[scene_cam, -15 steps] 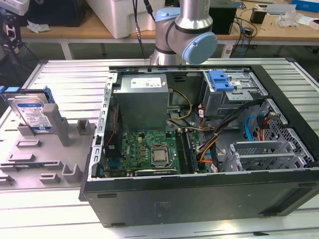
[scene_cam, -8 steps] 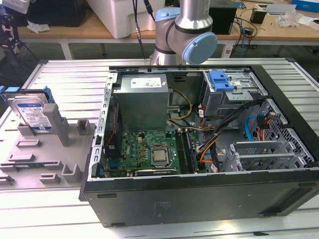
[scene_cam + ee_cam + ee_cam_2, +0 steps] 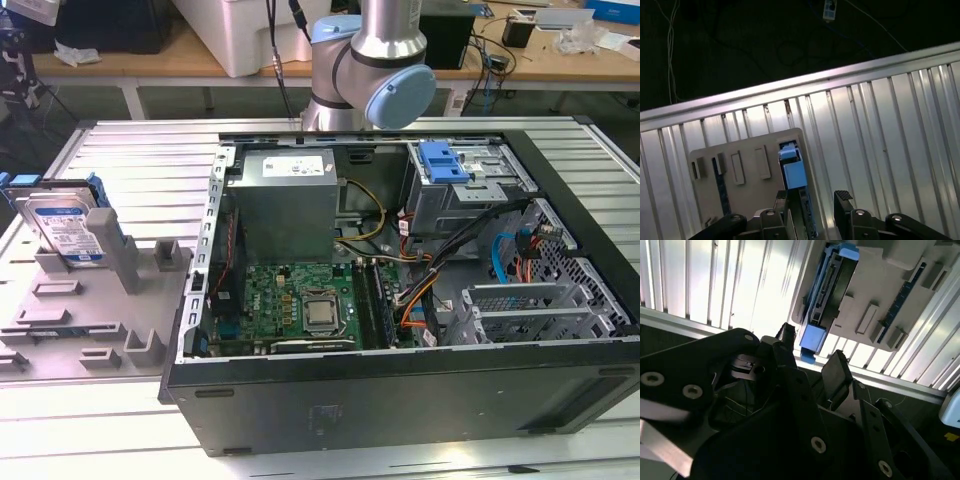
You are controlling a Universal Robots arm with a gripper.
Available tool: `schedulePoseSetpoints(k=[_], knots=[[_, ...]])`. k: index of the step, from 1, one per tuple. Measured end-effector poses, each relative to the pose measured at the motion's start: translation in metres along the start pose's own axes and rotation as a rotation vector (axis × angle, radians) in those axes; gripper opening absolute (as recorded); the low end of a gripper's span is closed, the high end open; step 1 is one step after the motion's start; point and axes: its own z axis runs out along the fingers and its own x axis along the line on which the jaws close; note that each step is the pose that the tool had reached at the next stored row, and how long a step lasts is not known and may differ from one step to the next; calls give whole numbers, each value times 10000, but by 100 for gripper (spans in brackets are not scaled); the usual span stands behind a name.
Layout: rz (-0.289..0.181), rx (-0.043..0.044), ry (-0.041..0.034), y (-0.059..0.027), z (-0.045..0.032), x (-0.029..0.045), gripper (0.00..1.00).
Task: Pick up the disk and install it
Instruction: 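Pick up the disk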
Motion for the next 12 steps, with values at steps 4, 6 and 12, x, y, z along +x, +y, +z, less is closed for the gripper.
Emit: schedulePoseSetpoints(k=[4,6,12], knots=[[-697,4,52,0,-1,0,50],[-1064,6,69,0,0,1,50],[-2366,31,190,0,3,1,50]])
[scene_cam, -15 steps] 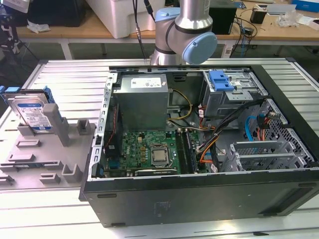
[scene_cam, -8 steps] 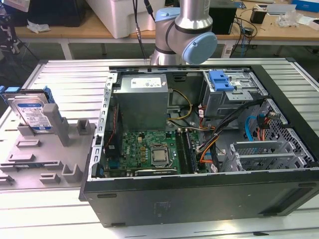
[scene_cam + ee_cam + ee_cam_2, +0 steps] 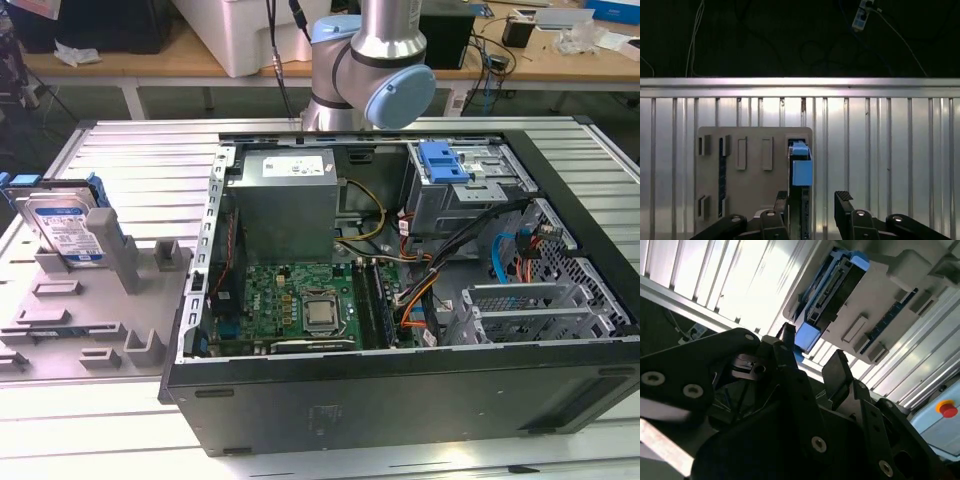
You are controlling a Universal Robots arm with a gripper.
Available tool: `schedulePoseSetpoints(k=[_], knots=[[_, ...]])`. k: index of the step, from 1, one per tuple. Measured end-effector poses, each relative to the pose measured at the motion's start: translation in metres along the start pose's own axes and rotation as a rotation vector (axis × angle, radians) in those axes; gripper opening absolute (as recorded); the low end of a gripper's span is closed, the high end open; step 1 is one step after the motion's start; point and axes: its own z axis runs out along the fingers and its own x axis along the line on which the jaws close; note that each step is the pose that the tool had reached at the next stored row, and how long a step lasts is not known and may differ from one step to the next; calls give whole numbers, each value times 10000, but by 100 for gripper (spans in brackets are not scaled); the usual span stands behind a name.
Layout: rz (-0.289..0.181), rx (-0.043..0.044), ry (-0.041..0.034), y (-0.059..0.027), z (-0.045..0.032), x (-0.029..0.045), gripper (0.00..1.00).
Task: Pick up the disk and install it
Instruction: 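Pick up the disk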
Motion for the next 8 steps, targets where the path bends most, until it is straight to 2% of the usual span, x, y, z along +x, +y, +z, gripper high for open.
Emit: schedulePoseSetpoints(k=[3,8], knots=[[-421,5,48,0,2,0,50],[-297,4,47,1,10,0,50]])
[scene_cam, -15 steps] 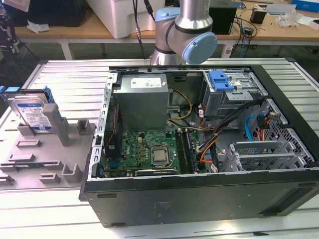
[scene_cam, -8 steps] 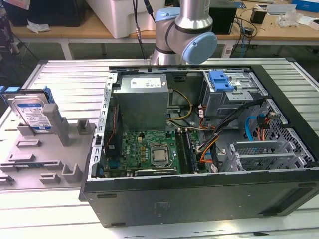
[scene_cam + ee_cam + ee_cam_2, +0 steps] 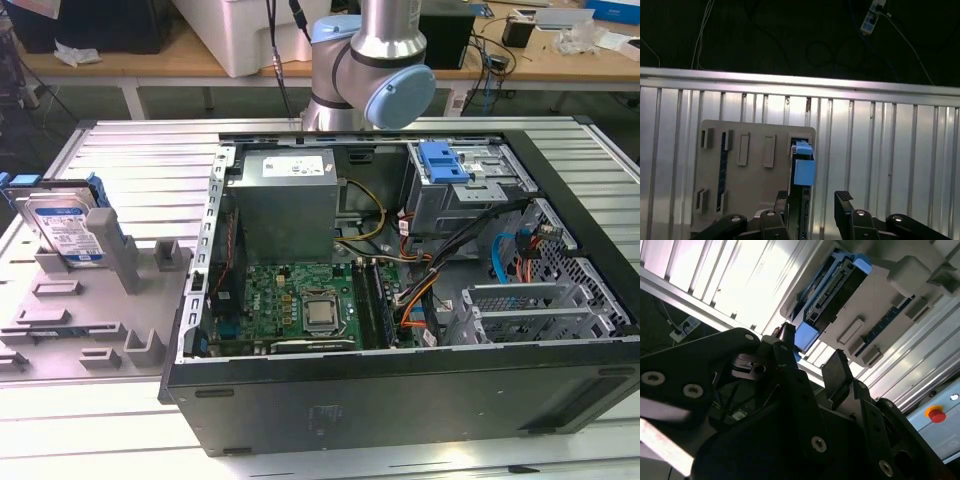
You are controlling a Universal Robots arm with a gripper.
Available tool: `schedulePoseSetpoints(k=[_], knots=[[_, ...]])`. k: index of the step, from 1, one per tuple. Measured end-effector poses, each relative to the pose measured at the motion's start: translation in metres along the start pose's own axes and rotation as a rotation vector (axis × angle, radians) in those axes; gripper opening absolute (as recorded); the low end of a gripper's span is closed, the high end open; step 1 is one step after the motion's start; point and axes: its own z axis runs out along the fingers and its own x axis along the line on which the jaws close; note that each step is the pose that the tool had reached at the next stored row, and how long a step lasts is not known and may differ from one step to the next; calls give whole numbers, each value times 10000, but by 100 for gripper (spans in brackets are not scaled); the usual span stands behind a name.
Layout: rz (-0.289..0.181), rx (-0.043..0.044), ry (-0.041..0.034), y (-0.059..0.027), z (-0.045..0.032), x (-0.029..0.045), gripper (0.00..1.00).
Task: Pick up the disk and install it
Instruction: 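Pick up the disk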
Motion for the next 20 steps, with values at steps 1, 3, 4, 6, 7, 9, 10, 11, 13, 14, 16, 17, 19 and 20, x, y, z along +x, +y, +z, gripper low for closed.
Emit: schedulePoseSetpoints(k=[1,3,4,6,7,9,10,11,13,14,16,17,19,20], knots=[[122,-1,-4,0,2,0,50],[301,-4,-10,0,5,0,50],[365,-4,-12,0,6,0,50],[408,-4,-14,0,7,0,50],[418,-4,-14,0,7,0,50],[430,-4,-15,0,7,0,50],[426,-1,-16,1,9,3,50],[419,0,-16,3,10,8,50],[409,-3,-14,9,10,21,50],[401,-3,-14,12,11,29,50],[390,-2,-14,21,18,40,50],[389,0,-15,26,24,41,50],[387,13,-13,35,43,42,50],[388,24,-12,43,57,44,50]])
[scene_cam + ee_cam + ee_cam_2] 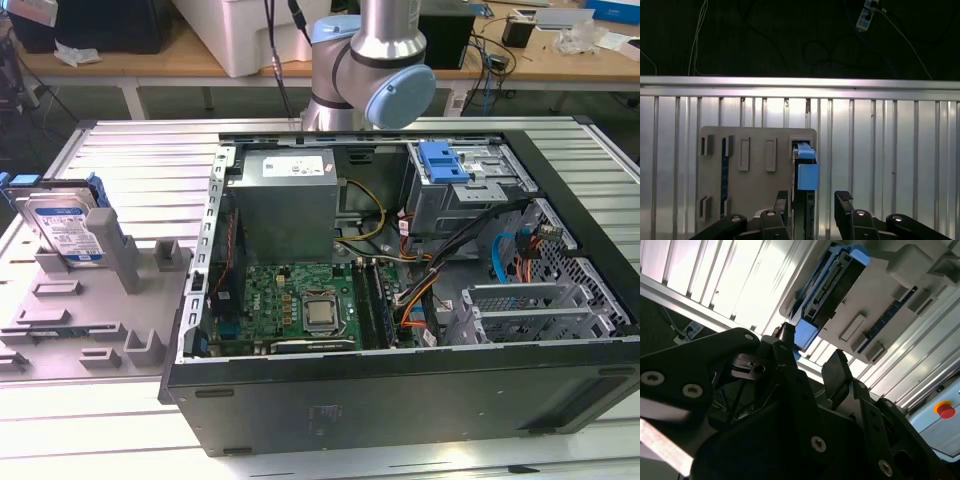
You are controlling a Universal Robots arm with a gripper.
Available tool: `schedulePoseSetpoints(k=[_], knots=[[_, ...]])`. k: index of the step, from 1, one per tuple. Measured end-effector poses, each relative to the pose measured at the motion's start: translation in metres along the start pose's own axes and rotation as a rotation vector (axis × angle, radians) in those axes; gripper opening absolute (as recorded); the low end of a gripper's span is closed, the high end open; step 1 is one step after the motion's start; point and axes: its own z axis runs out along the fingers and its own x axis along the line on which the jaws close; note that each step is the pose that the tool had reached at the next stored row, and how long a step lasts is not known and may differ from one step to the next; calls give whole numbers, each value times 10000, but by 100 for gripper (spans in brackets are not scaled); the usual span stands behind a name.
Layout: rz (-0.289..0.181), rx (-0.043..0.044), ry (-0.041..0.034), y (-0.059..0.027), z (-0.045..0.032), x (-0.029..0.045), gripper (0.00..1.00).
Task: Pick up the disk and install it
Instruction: 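Pick up the disk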
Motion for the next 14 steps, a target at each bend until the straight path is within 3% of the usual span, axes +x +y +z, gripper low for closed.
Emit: schedulePoseSetpoints(k=[14], knots=[[2,54,1,4,104,15,50]])
